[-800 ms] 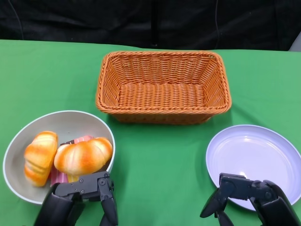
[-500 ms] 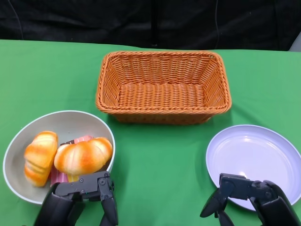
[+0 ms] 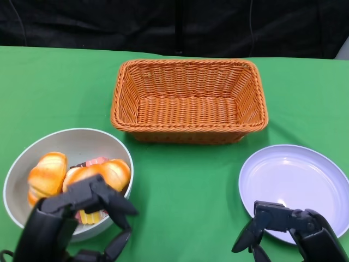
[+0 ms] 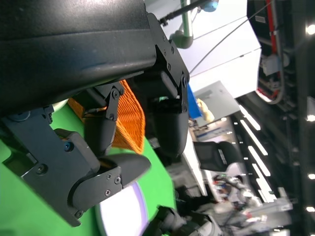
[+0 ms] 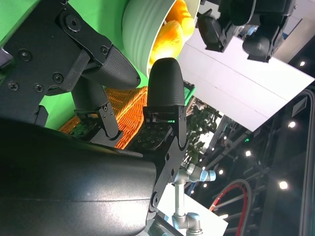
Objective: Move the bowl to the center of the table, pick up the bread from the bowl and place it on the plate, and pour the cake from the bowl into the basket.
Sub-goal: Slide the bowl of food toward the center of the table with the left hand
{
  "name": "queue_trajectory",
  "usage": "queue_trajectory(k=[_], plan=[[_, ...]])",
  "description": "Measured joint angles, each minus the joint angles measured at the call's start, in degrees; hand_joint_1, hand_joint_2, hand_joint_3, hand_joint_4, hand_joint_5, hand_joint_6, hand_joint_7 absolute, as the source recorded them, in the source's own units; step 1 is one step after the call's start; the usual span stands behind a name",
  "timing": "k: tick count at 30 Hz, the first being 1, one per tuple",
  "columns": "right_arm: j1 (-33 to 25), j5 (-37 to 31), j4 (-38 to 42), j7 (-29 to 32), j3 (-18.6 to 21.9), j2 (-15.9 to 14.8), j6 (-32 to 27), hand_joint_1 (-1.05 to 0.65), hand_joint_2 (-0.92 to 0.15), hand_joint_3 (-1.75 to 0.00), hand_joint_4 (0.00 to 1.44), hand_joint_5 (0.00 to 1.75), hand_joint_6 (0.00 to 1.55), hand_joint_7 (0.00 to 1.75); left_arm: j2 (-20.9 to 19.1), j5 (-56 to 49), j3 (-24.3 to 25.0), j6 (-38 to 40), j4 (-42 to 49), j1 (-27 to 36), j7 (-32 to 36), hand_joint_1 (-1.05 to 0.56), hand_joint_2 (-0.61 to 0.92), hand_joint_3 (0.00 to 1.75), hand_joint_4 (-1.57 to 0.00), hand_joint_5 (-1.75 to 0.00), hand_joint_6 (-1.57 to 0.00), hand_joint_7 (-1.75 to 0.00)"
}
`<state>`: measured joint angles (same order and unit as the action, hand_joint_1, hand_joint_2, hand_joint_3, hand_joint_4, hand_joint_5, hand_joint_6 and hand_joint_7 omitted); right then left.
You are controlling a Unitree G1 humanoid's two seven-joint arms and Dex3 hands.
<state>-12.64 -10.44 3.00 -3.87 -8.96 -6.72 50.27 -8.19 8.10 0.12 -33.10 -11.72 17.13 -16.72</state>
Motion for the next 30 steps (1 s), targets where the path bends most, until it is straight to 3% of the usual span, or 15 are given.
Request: queue_trajectory(k=[3,7,13,24,30], plan=[[0.47,0.00,0.00,0.00,-0.01,0.01,-0.02,-0.19,-0.17,-1.64,0.81,1.59,0.84,1.20,-0.93,-1.10,1.43,0.87,-0.65,-0.61,0.21,-0.53,0.91,0.27,-0.49,-1.16,-0.39,-0.88],[1.11,0.00,0.24,0.00,-0.04,0.03,-0.01,-0.18,-0.16,-1.65,0.81,1.59,0.84,1.20,-2.46,-3.38,3.58,2.10,-0.82,-1.39,0.32,-0.60,0.92,0.28,-0.43,-1.07,-0.36,-0.80],[1.18,-0.01,0.24,0.00,-0.12,0.03,-0.02,-0.19,-0.17,-1.63,0.81,1.59,0.84,1.20,-4.83,-5.29,8.27,4.27,-1.12,-2.78,1.49,-0.65,0.92,0.28,-0.26,-0.90,-0.23,-0.56],[1.18,-0.02,0.24,0.00,-0.12,0.04,-0.03,-0.19,-0.17,-1.63,0.81,1.58,0.84,1.20,-7.04,-10.63,16.94,4.42,4.25,-6.70,8.24,-0.68,0.92,0.42,-0.02,-0.89,-0.17,-0.37],[1.20,-0.42,0.23,0.19,-0.11,0.24,-0.06,-0.20,-0.17,-1.62,0.81,1.59,0.84,1.20,-8.99,-10.24,19.88,6.13,8.59,-8.61,8.89,-0.68,0.92,0.45,0.00,-0.85,-0.18,-0.34]])
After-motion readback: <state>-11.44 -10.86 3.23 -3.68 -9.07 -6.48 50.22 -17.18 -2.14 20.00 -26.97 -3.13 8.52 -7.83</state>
